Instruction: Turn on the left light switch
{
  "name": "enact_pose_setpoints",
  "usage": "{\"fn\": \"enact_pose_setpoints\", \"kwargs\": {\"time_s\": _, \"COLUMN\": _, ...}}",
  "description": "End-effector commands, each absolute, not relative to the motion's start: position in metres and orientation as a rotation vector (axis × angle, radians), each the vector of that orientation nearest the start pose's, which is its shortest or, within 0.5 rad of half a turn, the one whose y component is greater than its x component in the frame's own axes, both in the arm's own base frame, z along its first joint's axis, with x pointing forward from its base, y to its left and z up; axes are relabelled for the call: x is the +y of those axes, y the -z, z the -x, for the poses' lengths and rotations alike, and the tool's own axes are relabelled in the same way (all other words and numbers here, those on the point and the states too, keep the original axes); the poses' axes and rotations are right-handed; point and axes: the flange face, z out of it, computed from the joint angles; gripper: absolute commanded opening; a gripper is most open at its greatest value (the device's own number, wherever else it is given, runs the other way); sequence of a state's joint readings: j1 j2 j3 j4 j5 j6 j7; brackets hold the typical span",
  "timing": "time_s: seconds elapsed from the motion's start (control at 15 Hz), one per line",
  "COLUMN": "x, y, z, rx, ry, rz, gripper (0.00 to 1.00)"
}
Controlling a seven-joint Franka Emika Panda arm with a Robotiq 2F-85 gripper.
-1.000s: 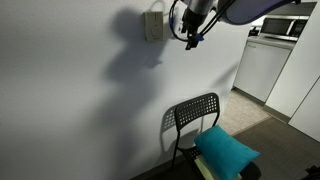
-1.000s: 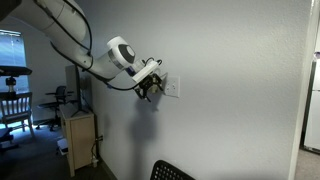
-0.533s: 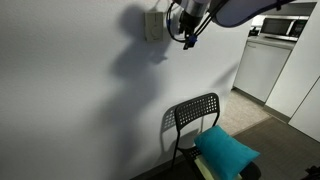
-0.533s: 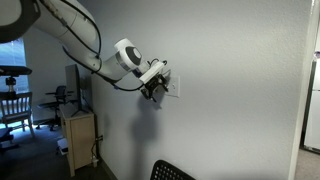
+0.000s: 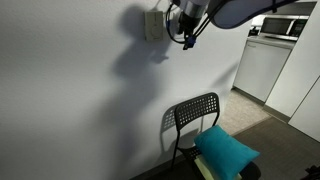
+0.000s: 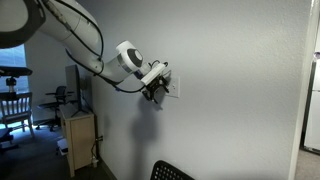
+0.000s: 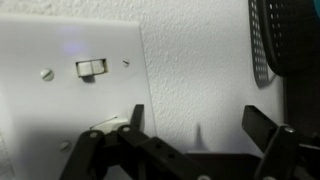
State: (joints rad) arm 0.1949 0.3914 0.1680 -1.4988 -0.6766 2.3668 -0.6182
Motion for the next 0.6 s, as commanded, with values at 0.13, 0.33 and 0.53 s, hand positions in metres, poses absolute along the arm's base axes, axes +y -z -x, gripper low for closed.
{"fn": "enact_pose_setpoints", "kwargs": {"time_s": 0.13, "x": 0.230, "y": -0.526, "z": -0.685, "rx": 1.546, "ry": -0.555, "rz": -1.845, "gripper": 1.00}}
{"fn": "enact_pose_setpoints", "kwargs": {"time_s": 0.33, "x": 0.228, "y": -0.529, "z": -0.688, "rx": 1.542, "ry": -0.545, "rz": -1.819, "gripper": 1.00}}
{"fn": "enact_pose_setpoints", "kwargs": {"time_s": 0.53, "x": 0.226, "y": -0.530, "z": -0.691, "rx": 1.537, "ry": -0.539, "rz": -1.812, "gripper": 1.00}}
